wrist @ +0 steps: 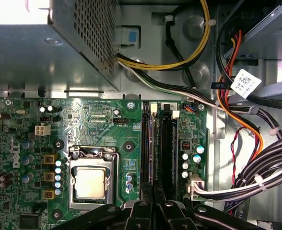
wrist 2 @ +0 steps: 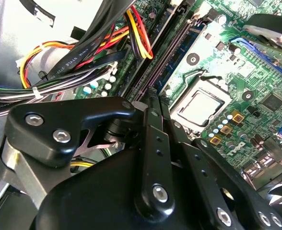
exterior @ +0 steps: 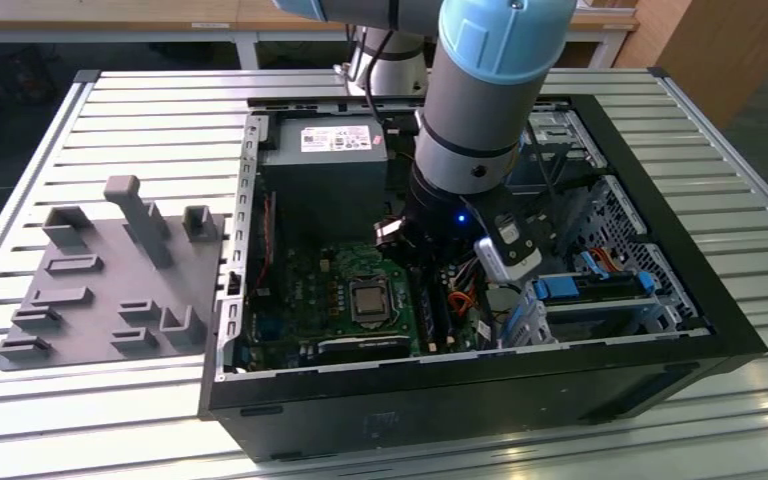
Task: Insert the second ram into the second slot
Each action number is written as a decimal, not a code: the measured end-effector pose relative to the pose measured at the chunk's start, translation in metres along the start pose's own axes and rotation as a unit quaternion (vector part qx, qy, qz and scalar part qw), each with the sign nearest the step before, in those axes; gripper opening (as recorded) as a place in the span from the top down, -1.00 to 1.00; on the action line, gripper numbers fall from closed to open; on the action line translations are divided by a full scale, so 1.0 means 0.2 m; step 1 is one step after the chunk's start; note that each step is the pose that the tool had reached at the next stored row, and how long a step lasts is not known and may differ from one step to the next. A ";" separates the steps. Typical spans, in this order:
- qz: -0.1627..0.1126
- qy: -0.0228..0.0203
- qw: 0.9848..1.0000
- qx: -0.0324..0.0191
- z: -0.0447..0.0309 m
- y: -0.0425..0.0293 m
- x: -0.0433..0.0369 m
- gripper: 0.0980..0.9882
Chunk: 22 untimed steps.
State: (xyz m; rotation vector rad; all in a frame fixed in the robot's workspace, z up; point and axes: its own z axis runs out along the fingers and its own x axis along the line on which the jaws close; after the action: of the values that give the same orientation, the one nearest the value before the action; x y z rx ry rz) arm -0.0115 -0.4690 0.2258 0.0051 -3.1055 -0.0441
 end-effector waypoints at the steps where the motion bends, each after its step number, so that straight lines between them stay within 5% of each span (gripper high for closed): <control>1: 0.000 0.000 1.000 0.000 0.000 0.000 0.000 0.93; 22: 0.009 0.000 1.000 0.000 0.021 -0.001 -0.001 0.93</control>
State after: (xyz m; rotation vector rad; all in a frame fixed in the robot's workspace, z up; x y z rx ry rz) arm -0.0115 -0.4691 0.2216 -0.0240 -3.1053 -0.0435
